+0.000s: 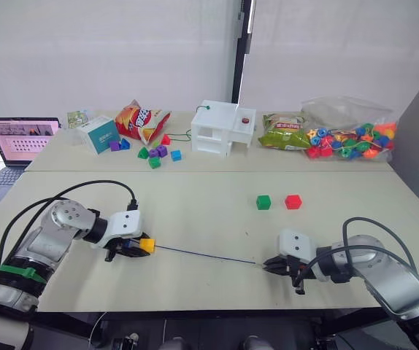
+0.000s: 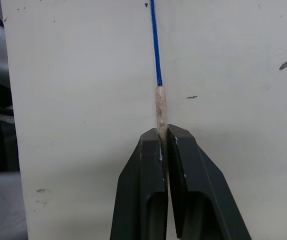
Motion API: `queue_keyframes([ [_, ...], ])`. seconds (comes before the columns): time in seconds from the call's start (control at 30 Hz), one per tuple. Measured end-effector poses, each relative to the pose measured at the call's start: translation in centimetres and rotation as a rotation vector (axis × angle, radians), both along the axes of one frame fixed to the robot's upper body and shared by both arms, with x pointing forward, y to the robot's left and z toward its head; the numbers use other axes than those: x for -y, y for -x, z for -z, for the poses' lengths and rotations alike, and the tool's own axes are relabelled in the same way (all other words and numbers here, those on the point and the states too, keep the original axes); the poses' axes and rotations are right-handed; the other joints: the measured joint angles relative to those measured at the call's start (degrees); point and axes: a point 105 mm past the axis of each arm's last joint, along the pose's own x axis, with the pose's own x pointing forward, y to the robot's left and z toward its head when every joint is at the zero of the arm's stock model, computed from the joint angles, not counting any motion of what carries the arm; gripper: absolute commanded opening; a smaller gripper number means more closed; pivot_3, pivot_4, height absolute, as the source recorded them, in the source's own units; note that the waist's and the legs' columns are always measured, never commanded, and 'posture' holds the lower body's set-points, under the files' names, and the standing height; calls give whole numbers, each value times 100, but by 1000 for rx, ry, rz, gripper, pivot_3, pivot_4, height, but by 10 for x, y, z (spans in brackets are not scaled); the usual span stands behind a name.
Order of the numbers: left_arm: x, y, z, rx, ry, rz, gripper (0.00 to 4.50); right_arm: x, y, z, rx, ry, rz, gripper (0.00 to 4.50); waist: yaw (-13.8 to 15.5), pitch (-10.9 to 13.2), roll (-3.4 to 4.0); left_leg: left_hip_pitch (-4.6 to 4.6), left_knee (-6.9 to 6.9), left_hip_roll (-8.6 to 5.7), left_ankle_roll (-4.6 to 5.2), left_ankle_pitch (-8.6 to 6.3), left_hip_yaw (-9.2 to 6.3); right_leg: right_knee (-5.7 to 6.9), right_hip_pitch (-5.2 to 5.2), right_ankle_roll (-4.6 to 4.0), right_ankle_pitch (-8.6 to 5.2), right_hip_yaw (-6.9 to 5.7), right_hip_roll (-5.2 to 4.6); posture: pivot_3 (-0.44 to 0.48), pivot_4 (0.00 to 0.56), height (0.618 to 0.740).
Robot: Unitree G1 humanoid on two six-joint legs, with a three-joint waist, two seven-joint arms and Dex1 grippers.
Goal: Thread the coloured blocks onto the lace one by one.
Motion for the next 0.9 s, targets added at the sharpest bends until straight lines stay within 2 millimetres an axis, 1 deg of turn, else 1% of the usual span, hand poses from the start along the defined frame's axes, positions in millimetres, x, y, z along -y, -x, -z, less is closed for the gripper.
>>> queue_keyframes([
  [0.1,-4,-2,-1,17,-3,-11,1314,0,0,0,0,0,0,0,12,-2,3,0,-1,-1,0,0,1,2,0,0,0,0,-1,0,150,740],
  [0.13,-3,-2,-1,21,2,-14,1814,0,0,0,-1,0,-1,0,18,-2,3,-1,-1,-1,-1,1,1,2,0,0,0,-1,-2,0,150,740],
  [0.17,-2,-3,-1,17,13,-22,2423,-1,0,1,-2,0,-2,0,26,-2,3,-2,0,-3,-2,2,2,3,0,0,0,-1,-3,0,150,740],
  [0.2,-1,-3,-2,9,30,-40,2670,-2,0,0,0,-2,-5,0,29,-2,3,-5,1,-3,-3,2,2,3,-1,0,0,-1,-3,0,150,740],
  [0.27,2,-2,-4,-25,67,-70,3334,-3,-1,-1,4,-4,-9,0,29,-1,2,-11,1,-4,-3,2,2,2,-5,1,0,-2,-4,0,150,740],
  [0.33,17,3,-6,-74,119,-52,3983,-5,-2,-3,13,-4,-14,0,44,1,-1,-27,1,-6,-3,2,0,1,-14,3,0,-8,-7,0,150,740],
  [0.4,34,7,-13,-101,171,-18,3983,-9,-4,-5,24,-9,-25,0,71,7,-12,-57,11,-4,-3,2,-3,4,-39,4,1,-12,-5,0,150,740],
  [0.43,45,11,-20,-112,205,5,3983,-12,-5,-5,25,-13,-33,0,75,7,-13,-69,17,-5,-3,2,-3,8,-50,5,1,-10,-6,0,150,740],
  [0.47,50,12,-23,-115,221,18,3983,-14,-5,-5,24,-14,-37,0,77,7,-13,-75,19,-6,-3,2,-1,10,-56,5,1,-9,-6,0,150,740],
  [0.5,56,15,-26,-119,236,33,3983,-15,-6,-4,24,-16,-38,0,75,7,-13,-78,19,-6,-3,2,1,10,-61,5,2,-7,-6,0,150,740],
  [0.57,75,25,-27,-138,285,81,3983,-19,-8,-4,22,-20,-37,0,77,7,-13,-83,20,-7,-3,2,1,11,-66,5,2,-4,-7,0,150,740],
  [0.67,112,33,-20,-154,359,133,3983,-24,-11,-3,22,-21,-39,0,112,7,-13,-98,39,-7,-3,2,-2,17,-74,5,2,-7,-5,0,150,740],
  [0.73,144,35,-12,-143,403,172,3983,-27,-13,-2,22,-21,-43,0,162,7,-13,-100,50,-11,-2,2,-1,17,-71,10,5,-7,-6,0,150,740],
  [0.83,188,31,4,-99,409,202,3983,-33,-13,0,18,-22,-62,0,195,8,-15,-104,60,-16,-2,2,-1,14,-68,16,10,-6,-5,0,150,740],
  [0.9,200,27,6,-55,396,209,3983,-33,-14,-1,25,-16,-62,0,175,8,-14,-104,58,-16,-2,3,0,16,-72,16,11,-4,-3,0,150,740],
])
